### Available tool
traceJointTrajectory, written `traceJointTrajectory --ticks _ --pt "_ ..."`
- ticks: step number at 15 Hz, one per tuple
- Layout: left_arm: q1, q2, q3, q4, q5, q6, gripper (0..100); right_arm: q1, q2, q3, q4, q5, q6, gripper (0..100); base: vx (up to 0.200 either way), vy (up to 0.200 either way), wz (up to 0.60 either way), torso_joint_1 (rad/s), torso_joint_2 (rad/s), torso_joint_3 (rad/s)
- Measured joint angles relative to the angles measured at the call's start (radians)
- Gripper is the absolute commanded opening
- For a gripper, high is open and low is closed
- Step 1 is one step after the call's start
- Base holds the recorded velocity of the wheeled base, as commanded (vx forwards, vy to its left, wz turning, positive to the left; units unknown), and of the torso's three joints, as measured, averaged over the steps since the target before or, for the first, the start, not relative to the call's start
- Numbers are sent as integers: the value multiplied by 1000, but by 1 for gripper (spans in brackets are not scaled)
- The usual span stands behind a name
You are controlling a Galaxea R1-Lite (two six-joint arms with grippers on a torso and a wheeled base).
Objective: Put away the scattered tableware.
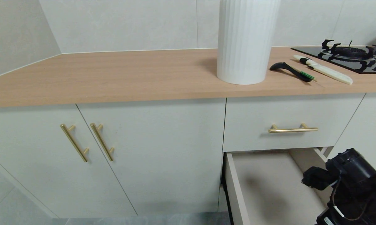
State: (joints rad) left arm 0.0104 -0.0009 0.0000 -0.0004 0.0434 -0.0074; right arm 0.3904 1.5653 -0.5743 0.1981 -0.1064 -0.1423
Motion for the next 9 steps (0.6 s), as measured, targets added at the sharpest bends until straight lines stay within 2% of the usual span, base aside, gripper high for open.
traceJointTrajectory --ticks 3,9 --pt "0 0 0 0 -1 0 100 20 -16 -1 118 -1 -30 100 0 0 0 0 0 0" --pt "0 0 0 0 -1 0 100 46 -38 -2 136 -37 -31 100 0 0 0 0 0 0"
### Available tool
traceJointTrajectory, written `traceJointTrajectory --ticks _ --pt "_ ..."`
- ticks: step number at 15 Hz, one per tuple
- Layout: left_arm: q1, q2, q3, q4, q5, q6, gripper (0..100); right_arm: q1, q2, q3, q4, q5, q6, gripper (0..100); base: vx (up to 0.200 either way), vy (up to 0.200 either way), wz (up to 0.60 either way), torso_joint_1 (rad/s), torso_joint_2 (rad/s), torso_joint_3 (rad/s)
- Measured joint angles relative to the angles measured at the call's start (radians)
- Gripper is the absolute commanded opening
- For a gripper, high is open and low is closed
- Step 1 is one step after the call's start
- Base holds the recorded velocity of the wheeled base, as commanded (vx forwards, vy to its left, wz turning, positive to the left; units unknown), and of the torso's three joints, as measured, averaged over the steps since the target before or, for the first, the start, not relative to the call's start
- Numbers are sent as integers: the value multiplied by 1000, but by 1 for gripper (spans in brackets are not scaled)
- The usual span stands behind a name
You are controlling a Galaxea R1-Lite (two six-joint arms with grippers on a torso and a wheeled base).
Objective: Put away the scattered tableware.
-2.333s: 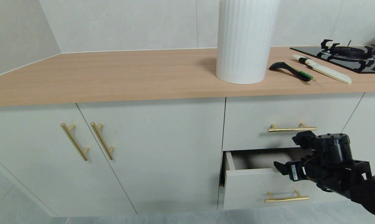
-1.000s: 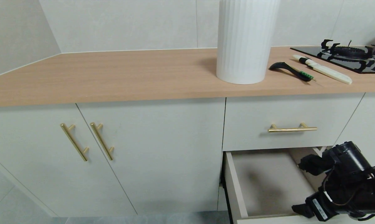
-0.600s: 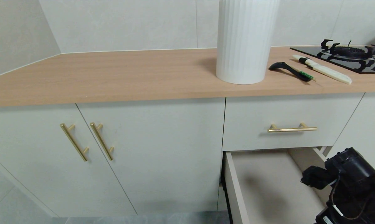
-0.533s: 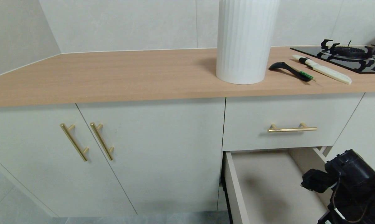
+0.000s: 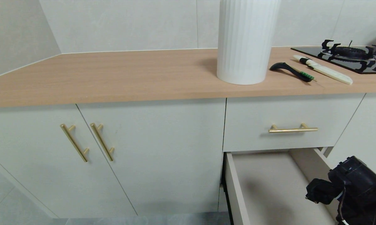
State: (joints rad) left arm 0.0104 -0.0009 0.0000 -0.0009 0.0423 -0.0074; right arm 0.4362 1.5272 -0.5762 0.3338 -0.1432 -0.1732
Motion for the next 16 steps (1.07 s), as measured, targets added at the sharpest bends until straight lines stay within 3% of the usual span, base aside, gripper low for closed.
traceJointTrajectory --ticks 5,10,16 --pt "0 0 0 0 0 0 100 -1 -48 -34 -1 -10 37 100 0 0 0 0 0 0" --pt "0 0 0 0 0 0 100 -11 -193 -192 13 -7 259 100 0 0 0 0 0 0" --pt "0 0 0 0 1 0 100 -24 -254 -230 8 -12 263 100 0 0 0 1 -13 -5"
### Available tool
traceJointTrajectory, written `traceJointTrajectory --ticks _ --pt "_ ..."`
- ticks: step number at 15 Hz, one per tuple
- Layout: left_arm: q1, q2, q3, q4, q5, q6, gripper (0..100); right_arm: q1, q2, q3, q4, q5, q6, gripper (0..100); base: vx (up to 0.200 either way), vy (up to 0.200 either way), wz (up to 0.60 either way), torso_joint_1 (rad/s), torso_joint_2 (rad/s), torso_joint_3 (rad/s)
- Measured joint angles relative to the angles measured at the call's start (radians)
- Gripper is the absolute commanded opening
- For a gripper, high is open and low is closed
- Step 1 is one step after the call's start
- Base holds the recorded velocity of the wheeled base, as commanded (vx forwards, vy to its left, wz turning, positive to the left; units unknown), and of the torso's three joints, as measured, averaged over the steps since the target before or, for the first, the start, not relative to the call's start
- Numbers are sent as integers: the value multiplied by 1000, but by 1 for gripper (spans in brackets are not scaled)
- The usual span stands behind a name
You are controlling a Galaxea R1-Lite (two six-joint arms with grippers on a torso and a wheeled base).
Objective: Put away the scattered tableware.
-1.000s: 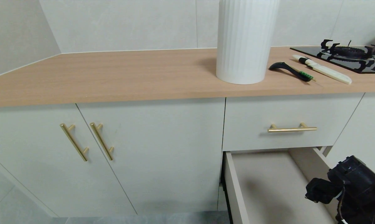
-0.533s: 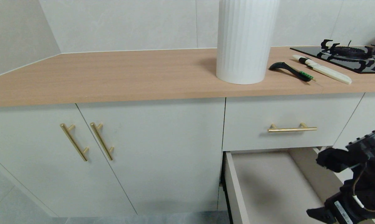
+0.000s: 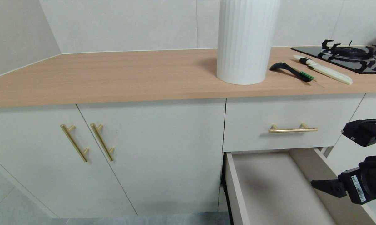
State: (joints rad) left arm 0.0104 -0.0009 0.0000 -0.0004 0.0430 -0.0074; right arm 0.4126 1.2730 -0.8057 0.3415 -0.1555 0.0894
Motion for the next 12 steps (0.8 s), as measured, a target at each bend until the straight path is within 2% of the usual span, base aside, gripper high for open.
traceJointTrajectory --ticks 4,12 --pt "0 0 0 0 0 0 100 0 -12 -1 -9 0 0 100 0 0 0 83 -259 -262" --pt "0 0 0 0 0 0 100 0 -21 1 -11 0 -2 100 0 0 0 146 -503 -304"
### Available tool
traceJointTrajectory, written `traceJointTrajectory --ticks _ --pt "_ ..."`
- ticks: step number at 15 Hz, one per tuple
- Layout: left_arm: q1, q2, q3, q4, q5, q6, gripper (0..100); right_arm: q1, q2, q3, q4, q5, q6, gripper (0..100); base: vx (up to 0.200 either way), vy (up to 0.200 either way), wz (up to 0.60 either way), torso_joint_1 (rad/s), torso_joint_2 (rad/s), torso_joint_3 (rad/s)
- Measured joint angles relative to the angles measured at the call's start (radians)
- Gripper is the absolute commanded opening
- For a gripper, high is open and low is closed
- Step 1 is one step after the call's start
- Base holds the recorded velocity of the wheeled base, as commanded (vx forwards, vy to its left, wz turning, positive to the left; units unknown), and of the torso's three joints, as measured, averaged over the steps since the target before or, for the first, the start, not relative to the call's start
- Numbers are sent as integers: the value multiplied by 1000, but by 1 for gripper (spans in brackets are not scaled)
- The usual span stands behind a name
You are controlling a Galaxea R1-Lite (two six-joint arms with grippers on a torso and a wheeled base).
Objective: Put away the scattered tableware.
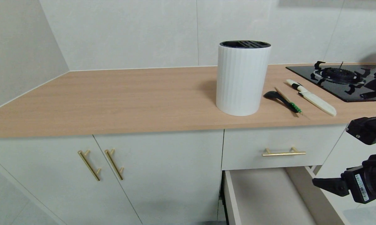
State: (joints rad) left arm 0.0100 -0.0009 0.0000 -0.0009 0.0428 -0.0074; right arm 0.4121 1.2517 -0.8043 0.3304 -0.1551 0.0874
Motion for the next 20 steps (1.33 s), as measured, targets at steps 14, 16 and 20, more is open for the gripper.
traceJointTrajectory --ticks 14,16,20 --pt "0 0 0 0 0 0 100 -15 7 -47 -59 2 -1 100 0 0 0 111 -276 -164" --pt "0 0 0 0 0 0 100 -65 45 -142 -30 8 2 100 0 0 0 0 0 0" --pt "0 0 0 0 0 0 100 -124 188 -360 70 14 91 100 0 0 0 0 0 0"
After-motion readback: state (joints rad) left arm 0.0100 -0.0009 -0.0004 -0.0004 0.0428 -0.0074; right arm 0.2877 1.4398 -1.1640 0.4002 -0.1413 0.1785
